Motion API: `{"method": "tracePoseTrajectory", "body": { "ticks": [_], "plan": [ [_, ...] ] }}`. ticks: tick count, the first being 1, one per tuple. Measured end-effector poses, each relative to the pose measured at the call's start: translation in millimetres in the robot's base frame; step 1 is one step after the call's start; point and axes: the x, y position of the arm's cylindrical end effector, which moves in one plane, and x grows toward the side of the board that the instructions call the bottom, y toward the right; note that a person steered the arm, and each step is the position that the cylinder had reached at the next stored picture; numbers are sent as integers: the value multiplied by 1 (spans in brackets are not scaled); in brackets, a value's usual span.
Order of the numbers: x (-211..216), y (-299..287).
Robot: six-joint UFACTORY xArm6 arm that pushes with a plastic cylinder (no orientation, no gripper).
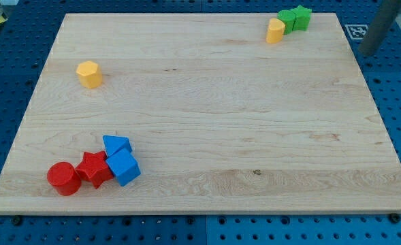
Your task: Push the yellow heart closer to the yellow hexagon
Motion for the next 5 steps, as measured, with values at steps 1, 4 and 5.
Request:
{"method": "tracePoseTrajectory", "body": {
  "ticks": [1,4,5],
  "plan": [
    [-47,1],
    [-103,-68],
    [-103,-110]
  ]
}}
